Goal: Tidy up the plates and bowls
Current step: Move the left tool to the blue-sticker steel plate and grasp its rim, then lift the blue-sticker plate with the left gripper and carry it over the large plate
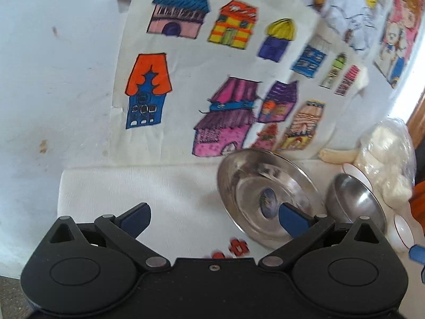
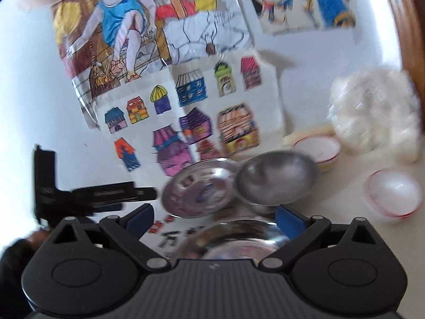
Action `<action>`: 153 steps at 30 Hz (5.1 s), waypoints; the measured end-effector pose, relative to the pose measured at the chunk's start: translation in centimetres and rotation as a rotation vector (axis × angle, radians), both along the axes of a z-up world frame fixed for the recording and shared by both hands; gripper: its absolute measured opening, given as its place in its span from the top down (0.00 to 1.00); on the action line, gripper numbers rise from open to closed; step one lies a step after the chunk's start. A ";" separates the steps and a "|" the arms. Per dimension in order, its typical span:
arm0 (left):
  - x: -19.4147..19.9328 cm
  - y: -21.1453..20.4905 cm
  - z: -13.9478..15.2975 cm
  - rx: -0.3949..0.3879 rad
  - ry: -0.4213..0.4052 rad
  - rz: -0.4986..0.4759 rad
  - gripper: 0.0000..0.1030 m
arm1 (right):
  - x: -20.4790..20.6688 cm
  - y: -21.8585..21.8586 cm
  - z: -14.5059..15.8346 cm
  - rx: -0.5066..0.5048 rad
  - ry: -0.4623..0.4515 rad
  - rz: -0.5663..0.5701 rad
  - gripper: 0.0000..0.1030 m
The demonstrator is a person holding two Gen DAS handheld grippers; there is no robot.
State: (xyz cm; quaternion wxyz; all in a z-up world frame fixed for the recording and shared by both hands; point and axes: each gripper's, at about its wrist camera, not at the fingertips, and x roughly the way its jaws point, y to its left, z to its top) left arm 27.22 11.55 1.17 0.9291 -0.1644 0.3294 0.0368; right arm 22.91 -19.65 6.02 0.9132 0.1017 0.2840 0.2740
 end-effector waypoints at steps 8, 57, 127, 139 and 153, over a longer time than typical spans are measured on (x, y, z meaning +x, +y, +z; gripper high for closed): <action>3.8 1.3 -1.0 -0.040 0.036 -0.078 0.01 | 4.9 4.3 -0.7 -0.035 0.126 0.029 0.13; 3.1 0.1 -1.4 -0.020 0.093 -0.038 0.82 | 9.0 8.8 -4.4 -0.148 0.270 -0.036 0.77; -6.3 -12.2 1.9 0.046 0.024 -0.352 0.80 | -4.1 -5.1 -1.4 -0.012 0.161 -0.171 0.77; -6.7 -12.5 1.4 0.059 0.047 -0.363 0.79 | -5.1 -5.5 -2.2 -0.003 0.178 -0.174 0.77; -6.9 -12.3 1.0 0.052 0.070 -0.370 0.79 | -5.5 -5.4 -2.6 -0.014 0.196 -0.161 0.76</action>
